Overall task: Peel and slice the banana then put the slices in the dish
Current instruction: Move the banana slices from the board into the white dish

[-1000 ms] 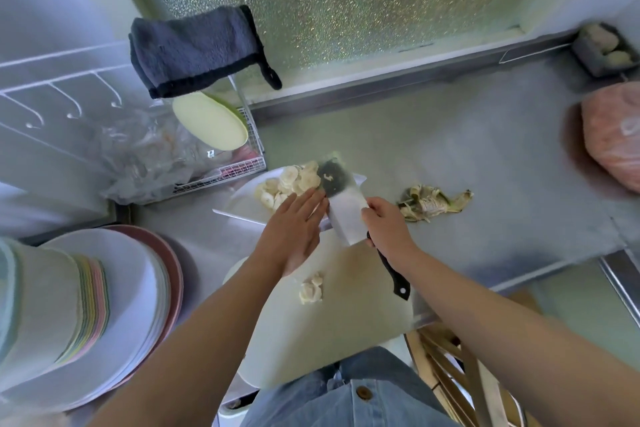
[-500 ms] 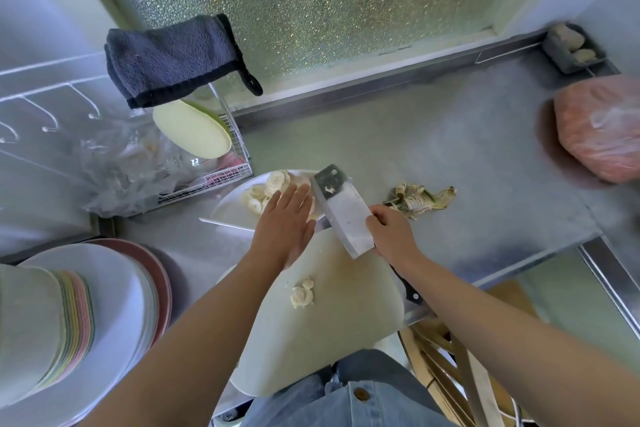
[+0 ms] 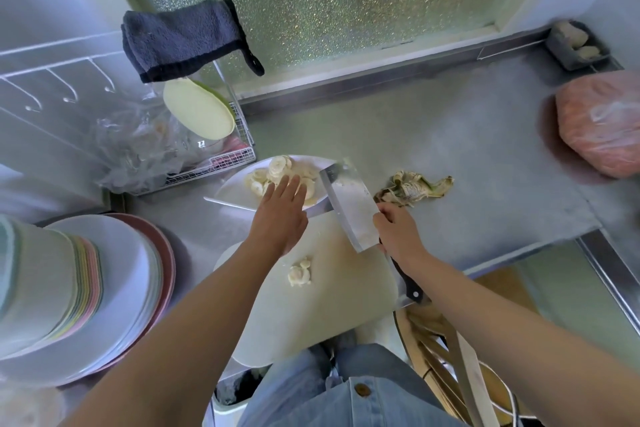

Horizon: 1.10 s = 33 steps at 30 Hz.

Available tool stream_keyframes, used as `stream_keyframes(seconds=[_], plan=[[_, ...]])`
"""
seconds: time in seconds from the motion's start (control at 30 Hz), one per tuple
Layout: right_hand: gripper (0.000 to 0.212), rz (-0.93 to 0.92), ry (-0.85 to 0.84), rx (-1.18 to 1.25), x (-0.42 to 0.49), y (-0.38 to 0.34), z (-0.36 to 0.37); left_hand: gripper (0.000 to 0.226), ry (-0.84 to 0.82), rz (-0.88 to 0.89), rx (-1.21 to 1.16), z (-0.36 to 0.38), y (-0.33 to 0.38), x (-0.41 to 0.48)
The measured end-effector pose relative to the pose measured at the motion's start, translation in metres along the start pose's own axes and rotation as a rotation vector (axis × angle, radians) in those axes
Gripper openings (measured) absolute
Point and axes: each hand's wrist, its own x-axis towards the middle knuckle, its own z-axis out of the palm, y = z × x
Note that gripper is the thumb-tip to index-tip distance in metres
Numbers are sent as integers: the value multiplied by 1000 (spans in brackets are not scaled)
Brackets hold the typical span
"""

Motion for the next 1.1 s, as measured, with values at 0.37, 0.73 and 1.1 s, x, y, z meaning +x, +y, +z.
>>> stream_keyframes(seconds=[0.37, 0.73, 1.1], plan=[[19, -53, -94, -26, -10, 1, 10, 56, -14, -104, 60, 27, 1, -56], [29, 5, -197, 140, -27, -22, 18, 58, 214, -85, -133, 9, 34, -47], [13, 43, -171, 154, -14, -22, 17, 57, 185, -357, -334, 8, 5, -29]])
